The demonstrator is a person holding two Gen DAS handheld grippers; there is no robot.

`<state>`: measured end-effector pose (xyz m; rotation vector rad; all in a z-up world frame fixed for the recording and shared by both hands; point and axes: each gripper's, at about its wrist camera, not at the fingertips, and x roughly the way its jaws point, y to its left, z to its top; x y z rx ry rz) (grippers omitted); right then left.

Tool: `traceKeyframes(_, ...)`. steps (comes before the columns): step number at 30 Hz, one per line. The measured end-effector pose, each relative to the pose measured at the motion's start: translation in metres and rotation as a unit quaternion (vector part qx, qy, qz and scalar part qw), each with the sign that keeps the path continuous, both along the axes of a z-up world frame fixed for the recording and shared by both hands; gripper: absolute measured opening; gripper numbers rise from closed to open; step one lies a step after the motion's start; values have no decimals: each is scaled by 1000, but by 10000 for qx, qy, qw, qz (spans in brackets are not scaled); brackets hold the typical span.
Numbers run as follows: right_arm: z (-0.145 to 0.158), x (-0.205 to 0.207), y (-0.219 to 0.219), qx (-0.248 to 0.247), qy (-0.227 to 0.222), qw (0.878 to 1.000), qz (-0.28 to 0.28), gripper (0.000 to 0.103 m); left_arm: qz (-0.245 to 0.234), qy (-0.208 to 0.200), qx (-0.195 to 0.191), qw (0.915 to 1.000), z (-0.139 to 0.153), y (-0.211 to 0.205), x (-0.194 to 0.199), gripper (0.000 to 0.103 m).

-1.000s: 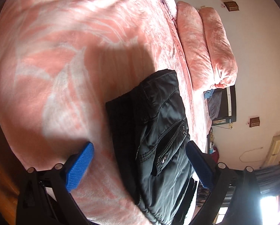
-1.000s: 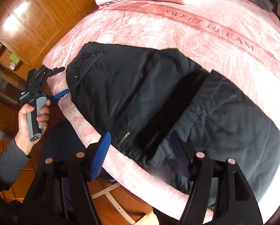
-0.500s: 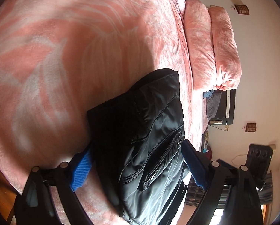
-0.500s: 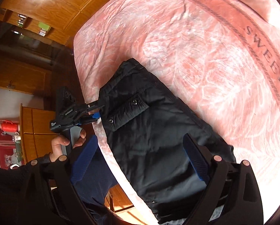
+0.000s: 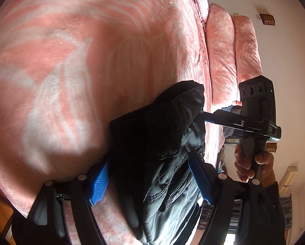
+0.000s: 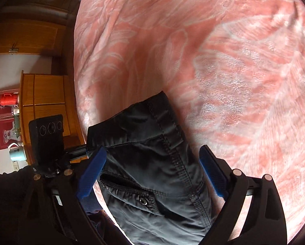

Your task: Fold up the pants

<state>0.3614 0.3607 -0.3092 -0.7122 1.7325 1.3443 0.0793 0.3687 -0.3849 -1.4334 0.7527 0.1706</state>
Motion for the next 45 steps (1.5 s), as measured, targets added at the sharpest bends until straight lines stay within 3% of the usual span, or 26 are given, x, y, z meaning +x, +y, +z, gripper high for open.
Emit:
traceKeyframes(5, -20, -8, 17, -126, 156, 9990, 390, 92, -30, 114, -15, 9999, 1, 0, 1, 69)
traceKeyframes(8, -27, -9, 20, -188, 168, 9986, 463, 90, -77, 209, -93, 9997, -1, 0, 4, 54)
traceKeyframes(9, -26, -9, 20, -181, 176, 9986, 464, 85, -80, 210, -115, 9997, -1, 0, 3, 49)
traceKeyframes(10, -25, -8, 20, -179, 197, 9986, 458, 69, -77, 209, -125, 9997, -1, 0, 4, 45)
traceKeyframes(11, -24, -8, 21, -180, 172, 9987, 448, 60, -72, 195, -131, 9997, 0, -1, 3, 42)
traceKeyframes(14, -17, -11, 19, -166, -51, 9985, 515, 42, -106, 111, -30, 9999, 8, -4, 4, 34)
traceKeyframes(17, 0, -12, 13, -53, -196, 9987, 477, 37, -157, 26, 94, 9998, 19, -7, 5, 32)
traceKeyframes(31, 127, -40, -48, 398, -1277, 9905, 332, 34, -606, -600, 888, 9924, 116, -45, 1, 28)
traceKeyframes(45, 213, -62, -127, 769, -1951, 9778, 37, 32, -1238, -887, 1838, 9711, 199, -110, 1, 27)
